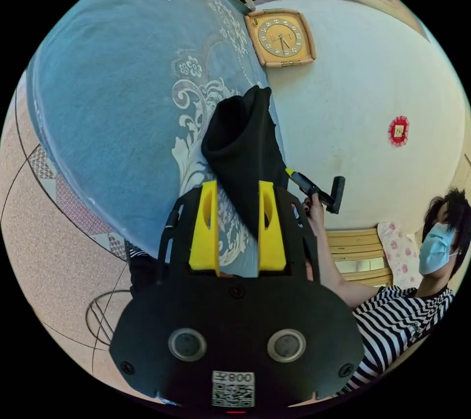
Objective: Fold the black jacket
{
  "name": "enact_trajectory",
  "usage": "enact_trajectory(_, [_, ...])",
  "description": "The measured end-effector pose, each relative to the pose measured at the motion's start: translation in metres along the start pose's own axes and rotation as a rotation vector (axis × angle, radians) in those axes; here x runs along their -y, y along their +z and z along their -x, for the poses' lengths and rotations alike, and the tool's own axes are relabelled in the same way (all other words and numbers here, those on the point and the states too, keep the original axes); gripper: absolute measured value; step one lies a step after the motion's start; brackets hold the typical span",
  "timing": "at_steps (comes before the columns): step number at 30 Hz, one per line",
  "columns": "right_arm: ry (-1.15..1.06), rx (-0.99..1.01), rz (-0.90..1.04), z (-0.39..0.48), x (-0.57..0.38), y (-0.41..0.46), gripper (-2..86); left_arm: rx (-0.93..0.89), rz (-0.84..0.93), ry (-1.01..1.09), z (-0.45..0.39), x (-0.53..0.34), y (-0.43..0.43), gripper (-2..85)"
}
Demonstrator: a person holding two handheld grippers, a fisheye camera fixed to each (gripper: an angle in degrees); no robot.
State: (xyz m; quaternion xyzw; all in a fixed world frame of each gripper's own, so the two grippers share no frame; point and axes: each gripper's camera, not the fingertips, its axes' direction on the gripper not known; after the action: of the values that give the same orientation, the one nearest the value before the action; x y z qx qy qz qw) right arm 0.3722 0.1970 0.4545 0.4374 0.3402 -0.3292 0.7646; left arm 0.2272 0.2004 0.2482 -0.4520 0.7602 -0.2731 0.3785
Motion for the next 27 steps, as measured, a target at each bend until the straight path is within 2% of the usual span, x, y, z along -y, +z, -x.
enact_trajectory(4, [0.021, -0.022, 0.097, -0.003, 0.025, 0.032, 0.1, -0.048, -0.019, -0.027, 0.014, 0.000, 0.015, 11.0])
enact_trajectory(10, [0.062, 0.008, 0.086, -0.012, 0.036, 0.043, 0.2, -0.122, -0.045, -0.020, 0.025, -0.015, 0.029, 5.5])
enact_trajectory(13, [0.046, -0.029, 0.087, -0.010, 0.041, 0.045, 0.2, -0.095, -0.046, 0.094, 0.002, -0.027, 0.034, 4.3])
enact_trajectory(17, [0.050, -0.033, 0.106, -0.015, 0.049, 0.044, 0.8, -0.028, 0.003, 0.373, -0.064, -0.041, 0.057, 3.7])
enact_trajectory(21, [0.087, 0.131, 0.093, -0.040, 0.053, 0.021, 3.6, 0.191, 0.135, 0.721, -0.135, -0.078, 0.110, 3.4])
enact_trajectory(22, [0.098, 0.178, 0.072, -0.045, 0.052, 0.015, 4.8, 0.218, 0.146, 0.755, -0.140, -0.085, 0.118, 3.4])
enact_trajectory(24, [0.163, 0.399, -0.034, -0.066, 0.050, -0.011, 8.4, 0.302, 0.165, 0.853, -0.153, -0.113, 0.143, 3.4])
enact_trajectory(27, [0.159, 0.600, -0.126, -0.073, 0.057, -0.033, 10.5, 0.346, 0.175, 0.900, -0.155, -0.141, 0.167, 3.4])
